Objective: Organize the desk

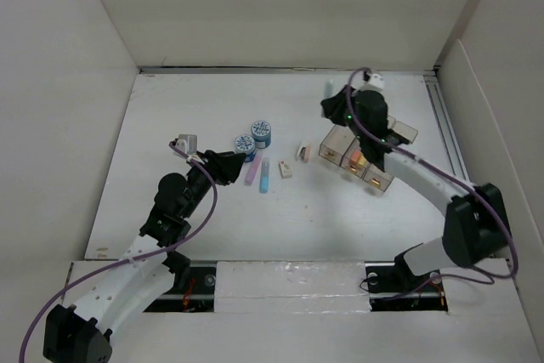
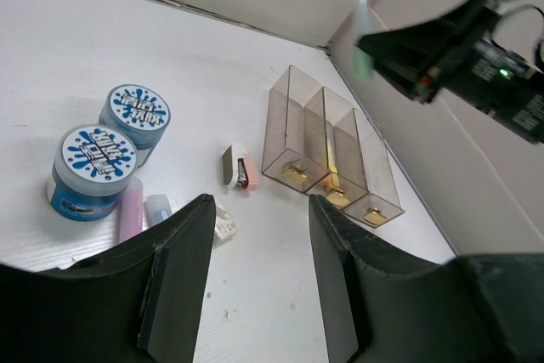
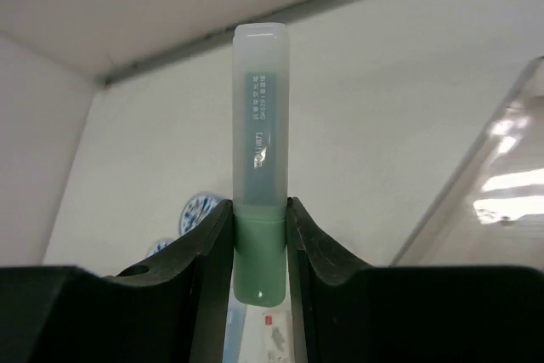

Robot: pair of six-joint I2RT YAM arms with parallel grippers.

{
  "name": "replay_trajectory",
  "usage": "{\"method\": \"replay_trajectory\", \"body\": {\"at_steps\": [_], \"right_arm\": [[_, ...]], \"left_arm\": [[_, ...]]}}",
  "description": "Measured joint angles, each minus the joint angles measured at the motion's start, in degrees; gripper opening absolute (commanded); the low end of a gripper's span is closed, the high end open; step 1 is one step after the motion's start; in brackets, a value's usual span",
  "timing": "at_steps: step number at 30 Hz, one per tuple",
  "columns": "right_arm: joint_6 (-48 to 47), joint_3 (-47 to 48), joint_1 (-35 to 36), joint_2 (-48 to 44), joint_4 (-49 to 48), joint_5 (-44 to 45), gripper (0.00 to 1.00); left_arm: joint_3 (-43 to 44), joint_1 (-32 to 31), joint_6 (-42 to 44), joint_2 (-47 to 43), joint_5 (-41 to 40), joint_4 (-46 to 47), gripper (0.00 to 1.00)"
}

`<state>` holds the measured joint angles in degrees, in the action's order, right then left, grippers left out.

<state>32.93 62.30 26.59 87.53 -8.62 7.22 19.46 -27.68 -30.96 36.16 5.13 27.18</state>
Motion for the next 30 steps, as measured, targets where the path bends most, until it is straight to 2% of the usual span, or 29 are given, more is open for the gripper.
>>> {"method": "replay_trajectory", "body": {"at_steps": [4, 7, 16, 19, 23, 25, 26, 30], "right_arm": [[4.3, -14.5, -6.4, -13.6, -7.2, 4.2, 0.11], [6.5, -22.7, -8.9, -16.7, -6.1, 6.3, 0.11], [8.1, -25.5, -11.3, -16.6, -2.3, 6.4, 0.13], [8.7, -25.5, -11.3, -16.6, -1.8, 6.5, 0.2], [9.2, -25.8, -11.5, -16.6, -1.3, 7.3, 0.35], [9.4, -25.8, -11.7, -16.6, -0.7, 7.8, 0.36], [9.4, -25.8, -11.8, -16.6, -0.3, 8.0, 0.41], [9.7, -26.6, -12.0, -17.7, 0.0, 8.9, 0.49]], "left_arm": [[0.0, 0.0, 0.0, 0.1, 0.0, 0.0, 0.43], [0.0, 0.0, -0.1, 0.6, 0.3, 0.3, 0.43], [0.0, 0.0, -0.4, 2.2, 0.3, 0.4, 0.43], [0.0, 0.0, -0.4, 2.1, 0.2, 0.4, 0.43], [0.0, 0.0, -0.4, 1.9, -0.1, 0.4, 0.43], [0.0, 0.0, -0.4, 1.9, -0.2, 0.4, 0.43], [0.0, 0.0, -0.4, 1.9, -0.3, 0.4, 0.43], [0.0, 0.0, -0.4, 1.9, -0.7, 0.4, 0.43]]}}
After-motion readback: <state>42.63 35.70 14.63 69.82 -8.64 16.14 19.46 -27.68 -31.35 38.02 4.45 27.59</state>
